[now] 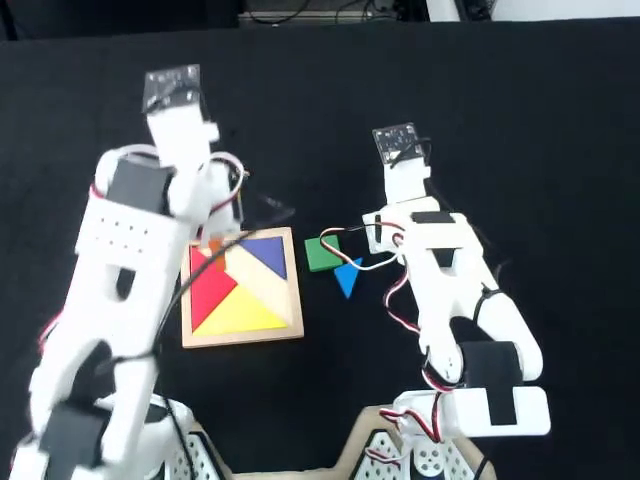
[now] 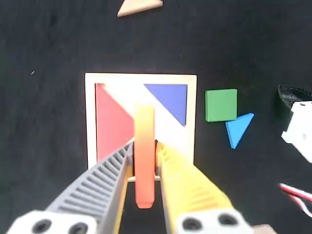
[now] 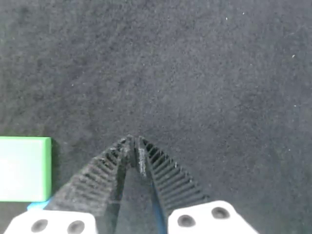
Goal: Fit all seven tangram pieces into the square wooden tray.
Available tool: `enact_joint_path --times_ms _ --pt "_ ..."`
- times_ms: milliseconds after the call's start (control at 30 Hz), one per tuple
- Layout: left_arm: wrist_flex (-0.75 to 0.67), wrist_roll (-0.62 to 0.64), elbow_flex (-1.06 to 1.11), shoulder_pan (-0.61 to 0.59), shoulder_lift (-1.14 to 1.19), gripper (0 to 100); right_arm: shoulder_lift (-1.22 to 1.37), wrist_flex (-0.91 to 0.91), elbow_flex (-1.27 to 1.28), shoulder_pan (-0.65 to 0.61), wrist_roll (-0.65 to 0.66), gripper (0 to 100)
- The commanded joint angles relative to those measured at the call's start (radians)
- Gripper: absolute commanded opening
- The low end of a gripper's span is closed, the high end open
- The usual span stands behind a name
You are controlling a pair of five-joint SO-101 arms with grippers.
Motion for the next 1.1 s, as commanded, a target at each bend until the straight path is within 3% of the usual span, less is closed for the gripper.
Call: enact_joint_path --times_ms 0,133,233,433,633,767,1067 --pt "-0.239 -0.075 0.259 -0.005 -0.149 3 -0.007 -0.003 -0.05 0.012 -0.002 1.1" --pt "-0.511 -0.08 0.503 0.001 -0.146 3 -0.007 -0.003 -0.05 -0.017 0.0 1.1" --pt "-0.623 -0.048 0.591 0.047 -0.11 3 -0.005 -0.005 -0.048 -0.021 0.002 1.1" --pt "-0.738 0.063 0.667 0.185 -0.092 3 -0.005 -0.032 -0.042 -0.02 0.002 1.1" --pt "-0.862 0.169 0.773 0.197 -0.091 3 -0.005 -0.032 -0.042 -0.018 0.002 1.1" --pt "-0.933 0.176 0.812 0.202 -0.087 3 -0.005 -0.032 -0.042 -0.018 0.002 1.1" --pt "-0.93 0.175 0.725 0.216 0.123 3 -0.005 -0.032 -0.042 -0.017 0.002 1.1"
